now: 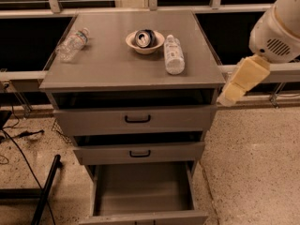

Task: Place blue plastic bottle into bottom drawer

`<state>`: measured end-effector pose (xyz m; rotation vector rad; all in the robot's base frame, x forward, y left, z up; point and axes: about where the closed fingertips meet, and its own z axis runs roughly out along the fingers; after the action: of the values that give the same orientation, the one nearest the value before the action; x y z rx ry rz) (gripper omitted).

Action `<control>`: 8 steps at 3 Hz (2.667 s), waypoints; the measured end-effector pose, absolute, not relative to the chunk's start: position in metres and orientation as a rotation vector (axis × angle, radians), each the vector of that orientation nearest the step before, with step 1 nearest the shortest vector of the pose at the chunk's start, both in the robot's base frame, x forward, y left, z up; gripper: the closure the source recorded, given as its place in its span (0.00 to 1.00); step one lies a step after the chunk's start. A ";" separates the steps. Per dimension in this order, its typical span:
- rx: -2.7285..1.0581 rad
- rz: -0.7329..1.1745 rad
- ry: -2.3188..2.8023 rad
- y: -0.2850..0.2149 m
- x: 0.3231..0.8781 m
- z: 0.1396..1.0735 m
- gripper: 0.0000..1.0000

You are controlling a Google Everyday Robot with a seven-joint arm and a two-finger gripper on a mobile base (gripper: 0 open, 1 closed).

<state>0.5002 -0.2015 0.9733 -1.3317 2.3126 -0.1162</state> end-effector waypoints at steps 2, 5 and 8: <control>-1.009 -0.108 2.379 -0.197 0.522 0.977 0.00; -0.710 -0.113 2.435 -0.192 0.561 0.960 0.00; -0.386 -0.112 2.429 -0.167 0.630 0.946 0.00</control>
Offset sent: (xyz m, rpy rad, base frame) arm 0.0171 0.0032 0.0018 0.0461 -0.0540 -0.1245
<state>0.6300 -0.1672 0.9461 -0.3857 2.4291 -0.1120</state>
